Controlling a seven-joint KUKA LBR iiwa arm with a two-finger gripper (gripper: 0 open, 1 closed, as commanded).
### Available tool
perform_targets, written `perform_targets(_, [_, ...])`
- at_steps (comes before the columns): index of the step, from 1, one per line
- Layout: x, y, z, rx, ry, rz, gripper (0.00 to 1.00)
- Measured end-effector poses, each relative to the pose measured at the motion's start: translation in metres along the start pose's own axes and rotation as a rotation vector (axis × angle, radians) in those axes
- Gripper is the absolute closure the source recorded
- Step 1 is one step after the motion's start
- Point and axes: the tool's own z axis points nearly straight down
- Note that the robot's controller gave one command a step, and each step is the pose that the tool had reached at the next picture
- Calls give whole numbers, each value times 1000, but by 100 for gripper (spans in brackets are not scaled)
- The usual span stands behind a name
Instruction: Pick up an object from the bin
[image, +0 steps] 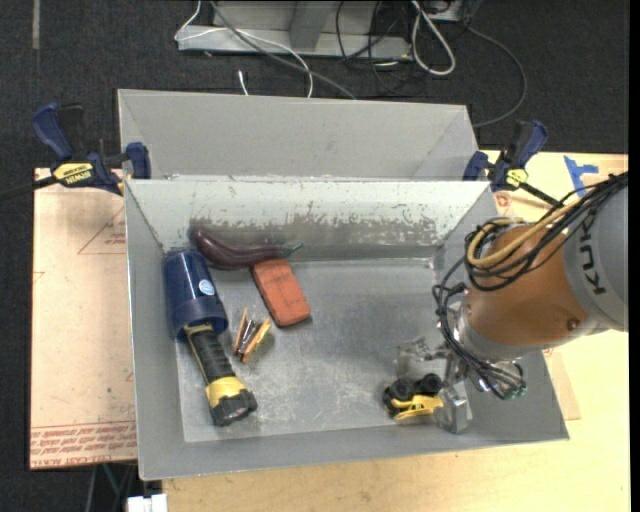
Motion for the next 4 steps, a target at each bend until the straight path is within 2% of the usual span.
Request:
perform_targets(1, [5, 6, -60, 2, -5, 2, 0])
perform_targets(2, [-7, 17, -17, 0, -9, -148, 0])
perform_targets(3, [-10, 10, 9, 6, -17, -193, 0])
perform_targets(4, [-16, 1, 11, 4, -13, -415, 100])
